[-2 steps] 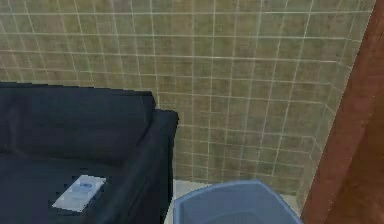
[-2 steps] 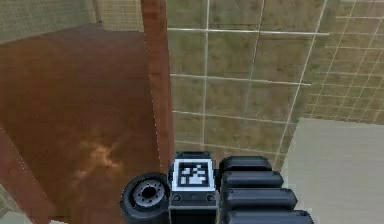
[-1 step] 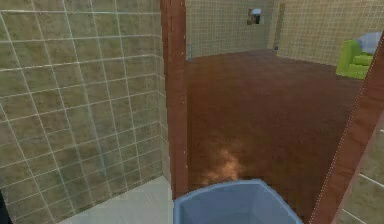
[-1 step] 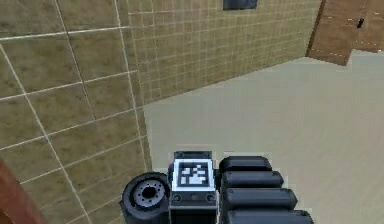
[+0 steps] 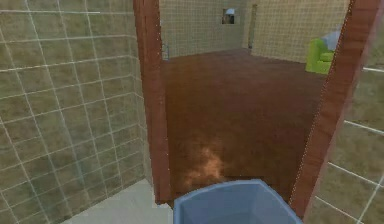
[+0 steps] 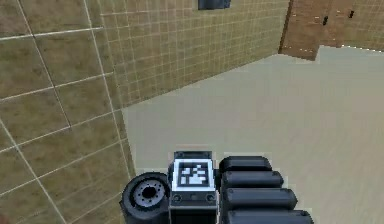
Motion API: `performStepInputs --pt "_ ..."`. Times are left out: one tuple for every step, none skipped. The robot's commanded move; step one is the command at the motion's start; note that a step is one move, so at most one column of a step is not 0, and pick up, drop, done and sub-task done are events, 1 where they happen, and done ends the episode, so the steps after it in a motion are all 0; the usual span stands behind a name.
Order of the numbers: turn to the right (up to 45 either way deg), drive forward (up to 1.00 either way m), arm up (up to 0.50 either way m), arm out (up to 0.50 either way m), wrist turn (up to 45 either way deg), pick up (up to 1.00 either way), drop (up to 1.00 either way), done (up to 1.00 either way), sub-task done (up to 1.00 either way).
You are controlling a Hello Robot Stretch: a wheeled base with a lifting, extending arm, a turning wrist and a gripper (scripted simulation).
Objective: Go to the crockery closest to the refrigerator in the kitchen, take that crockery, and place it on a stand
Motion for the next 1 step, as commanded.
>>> performStepInputs --pt "0.0 0.40 0.00 0.00 0.0 0.00 0.00 0.00 0.00"
